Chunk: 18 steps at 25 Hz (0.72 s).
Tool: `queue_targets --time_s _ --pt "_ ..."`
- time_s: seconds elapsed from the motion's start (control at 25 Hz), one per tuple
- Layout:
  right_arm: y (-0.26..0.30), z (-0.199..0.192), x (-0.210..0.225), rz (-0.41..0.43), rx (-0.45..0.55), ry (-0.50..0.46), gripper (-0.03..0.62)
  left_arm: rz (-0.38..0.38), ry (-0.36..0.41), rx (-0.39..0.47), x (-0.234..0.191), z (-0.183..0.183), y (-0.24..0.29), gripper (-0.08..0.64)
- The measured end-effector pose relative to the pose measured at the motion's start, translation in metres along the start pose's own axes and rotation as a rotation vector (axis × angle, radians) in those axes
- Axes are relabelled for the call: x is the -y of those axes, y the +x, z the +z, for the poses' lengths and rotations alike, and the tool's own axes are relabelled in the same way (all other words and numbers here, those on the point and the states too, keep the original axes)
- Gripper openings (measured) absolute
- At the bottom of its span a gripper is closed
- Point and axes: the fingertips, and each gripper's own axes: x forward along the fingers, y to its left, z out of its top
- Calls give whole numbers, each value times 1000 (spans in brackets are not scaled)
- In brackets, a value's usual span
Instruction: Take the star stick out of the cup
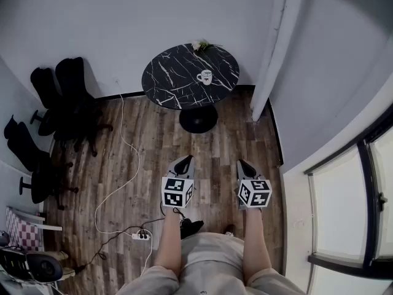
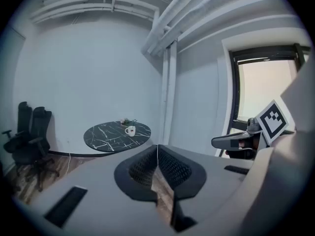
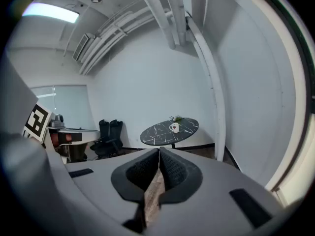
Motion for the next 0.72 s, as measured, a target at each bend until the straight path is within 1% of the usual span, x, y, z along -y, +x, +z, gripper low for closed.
queue_targets --time_s 0.12,0.24,0.4,0.52,0.64,0.72 --pt "5 -8 -31 -27 -2 -10 37 -63 31 -6 -15 -2 -10 23" --pt "18 -14 -55 -34 -22 -44 37 -92 22 10 -34 -1 -13 23" --pt "24 -16 -72 -70 -34 -60 37 -138 26 12 -46 -5 -16 23" --pt "31 -13 -82 -99 -14 -37 37 -167 45 11 -61 -6 -20 23" --pt "40 -10 -96 -111 16 9 38 -171 48 17 -85 -5 -29 23" --pt "43 -8 -110 -122 32 18 38 -166 54 19 -104 -6 -39 23"
